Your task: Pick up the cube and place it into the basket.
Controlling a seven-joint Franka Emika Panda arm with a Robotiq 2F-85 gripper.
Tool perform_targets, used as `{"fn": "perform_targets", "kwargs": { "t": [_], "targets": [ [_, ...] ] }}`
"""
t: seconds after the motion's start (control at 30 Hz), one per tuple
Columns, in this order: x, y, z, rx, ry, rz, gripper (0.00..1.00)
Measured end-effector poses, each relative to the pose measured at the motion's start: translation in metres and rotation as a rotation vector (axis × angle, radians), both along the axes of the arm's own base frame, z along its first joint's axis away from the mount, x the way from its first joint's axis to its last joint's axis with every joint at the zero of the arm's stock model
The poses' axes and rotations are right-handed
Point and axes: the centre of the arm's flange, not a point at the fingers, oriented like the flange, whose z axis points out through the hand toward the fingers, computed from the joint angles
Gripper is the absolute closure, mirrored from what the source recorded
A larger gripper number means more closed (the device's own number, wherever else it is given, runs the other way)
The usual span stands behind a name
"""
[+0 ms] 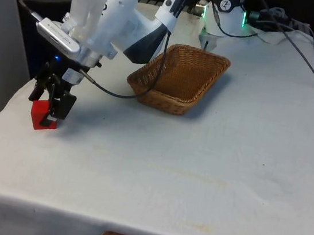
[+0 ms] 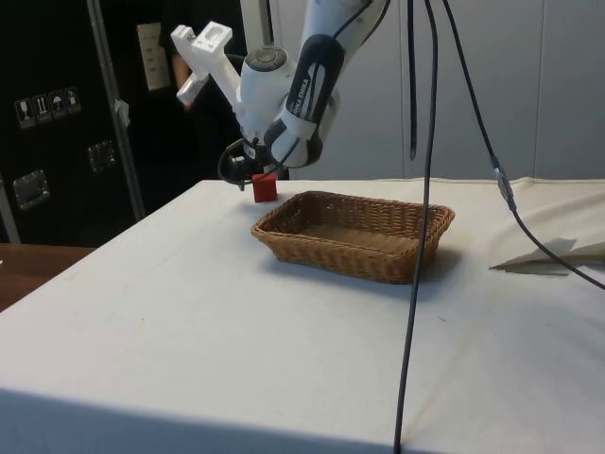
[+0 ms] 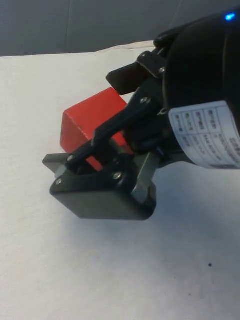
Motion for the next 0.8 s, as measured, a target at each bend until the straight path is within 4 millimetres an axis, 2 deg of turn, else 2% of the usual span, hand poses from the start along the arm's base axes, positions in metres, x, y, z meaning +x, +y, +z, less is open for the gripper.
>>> {"fn": "perform_targets", "kwargs": {
  "t": [0.73, 0.77, 0.8],
  "targets": [
    [-0.010, 0.004, -0.012, 0.028, -0.026, -0.042, 0.00],
    [-0.010, 0.004, -0.012, 0.029, -0.027, -0.044, 0.03],
    [-0.010, 0.004, -0.012, 0.029, -0.027, -0.044, 0.10]
  ]
}}
